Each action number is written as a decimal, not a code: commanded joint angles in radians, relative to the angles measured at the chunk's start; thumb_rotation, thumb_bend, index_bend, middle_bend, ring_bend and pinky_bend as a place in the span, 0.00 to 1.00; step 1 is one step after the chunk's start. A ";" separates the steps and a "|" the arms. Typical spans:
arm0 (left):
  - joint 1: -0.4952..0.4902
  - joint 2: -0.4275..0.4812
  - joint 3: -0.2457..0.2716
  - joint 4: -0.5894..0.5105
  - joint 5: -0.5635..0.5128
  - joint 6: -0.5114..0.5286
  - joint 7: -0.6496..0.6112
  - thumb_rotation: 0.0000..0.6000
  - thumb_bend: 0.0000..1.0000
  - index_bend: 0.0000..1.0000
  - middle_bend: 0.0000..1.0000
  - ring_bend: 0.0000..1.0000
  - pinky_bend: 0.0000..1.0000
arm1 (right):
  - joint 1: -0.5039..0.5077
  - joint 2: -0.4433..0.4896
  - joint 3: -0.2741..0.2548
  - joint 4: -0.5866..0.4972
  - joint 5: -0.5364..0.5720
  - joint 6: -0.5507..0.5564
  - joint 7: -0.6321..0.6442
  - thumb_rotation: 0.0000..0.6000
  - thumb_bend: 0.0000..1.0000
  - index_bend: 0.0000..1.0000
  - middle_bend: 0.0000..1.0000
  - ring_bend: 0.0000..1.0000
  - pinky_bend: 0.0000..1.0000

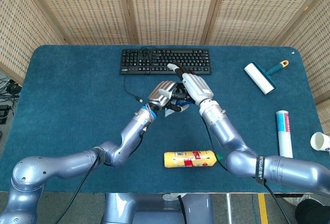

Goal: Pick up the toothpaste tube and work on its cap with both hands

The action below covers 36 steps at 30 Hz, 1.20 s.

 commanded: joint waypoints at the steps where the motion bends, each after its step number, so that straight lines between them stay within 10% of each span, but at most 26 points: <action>1: 0.007 0.003 0.002 -0.009 0.012 0.010 -0.011 1.00 0.58 0.78 0.56 0.59 0.63 | -0.010 0.005 0.006 0.002 -0.002 -0.002 0.014 0.00 0.00 0.00 0.00 0.00 0.00; 36: -0.007 0.016 -0.056 -0.082 -0.111 0.027 0.021 1.00 0.61 0.80 0.59 0.61 0.66 | -0.043 -0.043 0.019 0.032 -0.030 0.025 0.039 0.00 0.00 0.00 0.00 0.00 0.00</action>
